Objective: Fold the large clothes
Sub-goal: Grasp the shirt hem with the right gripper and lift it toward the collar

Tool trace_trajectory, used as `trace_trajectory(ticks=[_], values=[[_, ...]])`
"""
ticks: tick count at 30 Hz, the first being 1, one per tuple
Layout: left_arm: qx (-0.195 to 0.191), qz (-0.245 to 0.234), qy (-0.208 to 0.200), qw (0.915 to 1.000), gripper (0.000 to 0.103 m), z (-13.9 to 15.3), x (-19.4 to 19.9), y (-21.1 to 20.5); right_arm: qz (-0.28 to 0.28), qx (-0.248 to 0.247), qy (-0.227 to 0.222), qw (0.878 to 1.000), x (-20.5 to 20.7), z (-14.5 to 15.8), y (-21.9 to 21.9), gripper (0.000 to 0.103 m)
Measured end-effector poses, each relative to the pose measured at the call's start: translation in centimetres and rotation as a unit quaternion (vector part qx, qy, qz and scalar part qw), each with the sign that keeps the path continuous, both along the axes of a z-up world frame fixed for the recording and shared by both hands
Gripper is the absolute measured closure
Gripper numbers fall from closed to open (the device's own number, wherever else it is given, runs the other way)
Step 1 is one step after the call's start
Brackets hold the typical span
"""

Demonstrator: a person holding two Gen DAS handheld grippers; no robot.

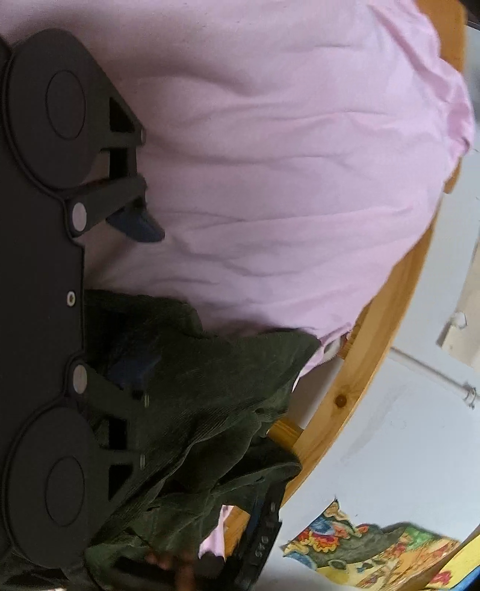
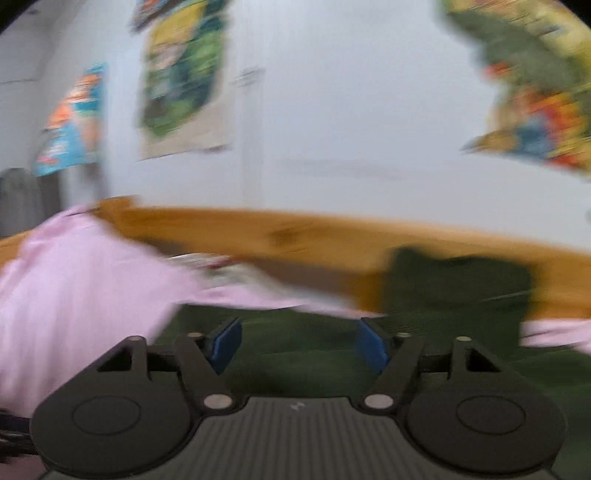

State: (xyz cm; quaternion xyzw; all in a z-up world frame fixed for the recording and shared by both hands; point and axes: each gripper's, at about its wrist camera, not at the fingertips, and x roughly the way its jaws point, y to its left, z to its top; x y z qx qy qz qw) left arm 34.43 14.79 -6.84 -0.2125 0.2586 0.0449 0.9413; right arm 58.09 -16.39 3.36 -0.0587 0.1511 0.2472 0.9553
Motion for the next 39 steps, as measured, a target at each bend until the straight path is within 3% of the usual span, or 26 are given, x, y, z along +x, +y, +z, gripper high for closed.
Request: trace_trajectory(ticks=[2,5,8,12,15,20,22,23,29,33,39], values=[[0.013,0.002,-0.008,0.9999,0.013,0.5,-0.1,-0.8,-0.06,0.004,-0.002,0.998,1.6,0.9,-2.5,0.024],[0.029,0.009,-0.019,0.9994,0.005,1.3,0.1,-1.8,-0.131,0.039,0.011,0.991,4.8,1.9,-5.7,0.024],[0.026,0.003,-0.017,0.9995,0.003,1.4,0.1,-2.5,-0.189,0.058,0.01,0.98,7.4,2.3,-7.1,0.024],[0.009,-0.012,0.0,0.9999,0.003,0.8,0.1,-3.1,-0.223,0.094,0.045,0.969,10.9,2.2,-7.8,0.026],[0.006,-0.015,0.009,0.9998,0.003,0.5,0.3,-3.4,-0.246,0.089,0.055,0.964,12.6,1.2,-7.9,0.032],[0.01,-0.033,0.021,0.9992,0.003,0.5,0.1,-3.8,-0.267,0.097,0.044,0.958,13.0,-0.2,-8.3,0.056],[0.019,-0.04,0.018,0.9988,0.003,0.9,-0.1,-4.0,-0.257,0.1,0.047,0.96,13.1,-0.2,-8.4,0.084],[0.024,-0.042,0.015,0.9987,0.003,1.2,-0.2,-4.0,-0.256,0.097,0.044,0.961,13.0,-0.1,-8.3,0.093],[0.022,-0.045,-0.005,0.9987,0.002,2.4,-1.0,-4.5,-0.214,0.076,0.02,0.974,9.2,0.7,-9.3,0.097],[0.007,-0.049,-0.016,0.9986,0.002,3.1,-1.1,-5.0,-0.149,0.049,-0.027,0.987,2.4,1.8,-9.5,0.097],[-0.025,-0.048,-0.064,0.9965,0.001,4.9,-2.3,-5.5,-0.077,0.03,-0.083,0.993,-8.5,2.4,-10.0,0.097]])
